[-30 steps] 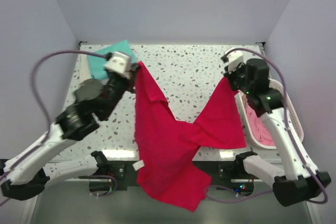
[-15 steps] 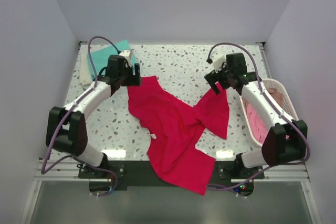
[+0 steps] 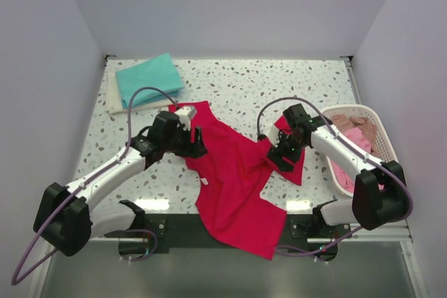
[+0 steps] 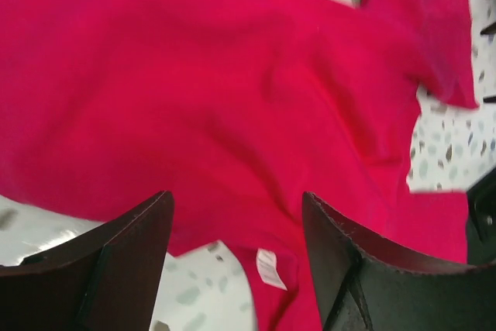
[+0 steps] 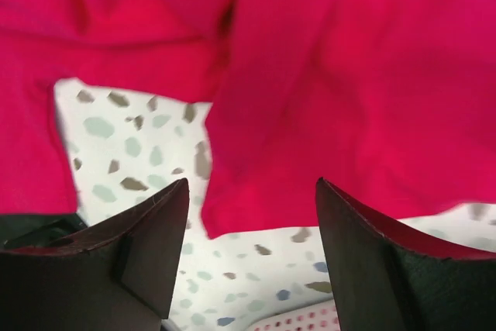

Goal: Fold and stack the t-shirts
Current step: Flatten the tshirt out

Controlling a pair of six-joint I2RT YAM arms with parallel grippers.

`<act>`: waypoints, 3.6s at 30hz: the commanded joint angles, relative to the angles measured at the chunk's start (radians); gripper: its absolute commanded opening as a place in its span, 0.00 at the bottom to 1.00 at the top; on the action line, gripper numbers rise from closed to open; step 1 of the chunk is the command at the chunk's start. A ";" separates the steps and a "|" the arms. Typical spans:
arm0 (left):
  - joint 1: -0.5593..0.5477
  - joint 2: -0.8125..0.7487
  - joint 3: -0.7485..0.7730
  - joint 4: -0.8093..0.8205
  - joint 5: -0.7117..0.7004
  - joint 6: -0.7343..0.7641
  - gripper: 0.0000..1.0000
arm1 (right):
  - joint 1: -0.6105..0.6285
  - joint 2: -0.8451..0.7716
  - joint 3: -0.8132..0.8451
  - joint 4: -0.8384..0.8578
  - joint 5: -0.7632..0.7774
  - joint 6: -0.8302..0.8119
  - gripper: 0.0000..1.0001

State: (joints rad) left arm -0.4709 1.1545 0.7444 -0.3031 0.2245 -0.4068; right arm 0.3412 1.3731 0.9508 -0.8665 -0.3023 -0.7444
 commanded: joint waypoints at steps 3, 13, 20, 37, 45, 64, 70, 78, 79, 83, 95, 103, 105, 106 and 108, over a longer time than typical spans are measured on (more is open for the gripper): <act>-0.100 0.030 -0.059 0.074 -0.025 -0.128 0.71 | 0.027 0.015 -0.056 0.000 0.054 0.033 0.68; -0.144 0.175 -0.063 0.153 -0.039 -0.139 0.70 | 0.028 0.141 -0.089 0.058 0.008 0.063 0.54; -0.149 0.235 -0.114 0.156 -0.059 -0.147 0.69 | 0.028 0.124 0.017 0.027 0.099 0.068 0.00; -0.147 0.064 -0.154 0.101 -0.200 -0.127 0.74 | 0.013 0.527 0.665 0.463 0.660 0.260 0.81; -0.149 -0.061 -0.103 0.047 -0.128 -0.096 0.75 | -0.053 0.236 0.344 0.195 0.014 0.080 0.63; -0.161 0.033 -0.111 0.127 -0.115 -0.069 0.69 | -0.053 0.333 0.007 0.242 0.129 0.037 0.00; -0.078 -0.113 -0.007 0.022 -0.221 0.058 0.82 | -0.041 0.229 -0.096 0.035 0.088 -0.130 0.00; 0.063 0.126 0.276 0.045 -0.137 0.259 0.83 | -0.019 0.028 -0.094 -0.135 0.046 -0.167 0.00; 0.064 0.222 0.314 0.045 -0.129 0.278 0.81 | -0.027 0.015 -0.064 -0.138 0.042 -0.129 0.03; 0.078 0.477 0.536 -0.007 -0.146 0.345 0.70 | -0.149 0.003 0.133 -0.132 -0.093 -0.026 0.44; 0.210 0.512 0.419 0.051 -0.341 0.110 0.57 | -0.375 0.101 0.295 0.012 -0.278 0.149 0.47; 0.348 0.609 0.398 0.113 -0.229 0.056 0.49 | -0.407 0.133 0.273 0.046 -0.314 0.180 0.48; 0.351 0.643 0.435 0.116 -0.229 0.059 0.48 | -0.413 0.135 0.269 0.050 -0.320 0.181 0.48; 0.356 0.677 0.449 0.117 -0.229 0.062 0.48 | -0.415 0.133 0.267 0.050 -0.320 0.183 0.48; 0.356 0.706 0.484 0.110 -0.203 0.069 0.46 | -0.424 0.133 0.266 0.052 -0.324 0.185 0.48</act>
State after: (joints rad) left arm -0.1123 1.8248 1.1610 -0.2474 -0.0208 -0.3233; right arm -0.0727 1.5066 1.2221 -0.8463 -0.5789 -0.5793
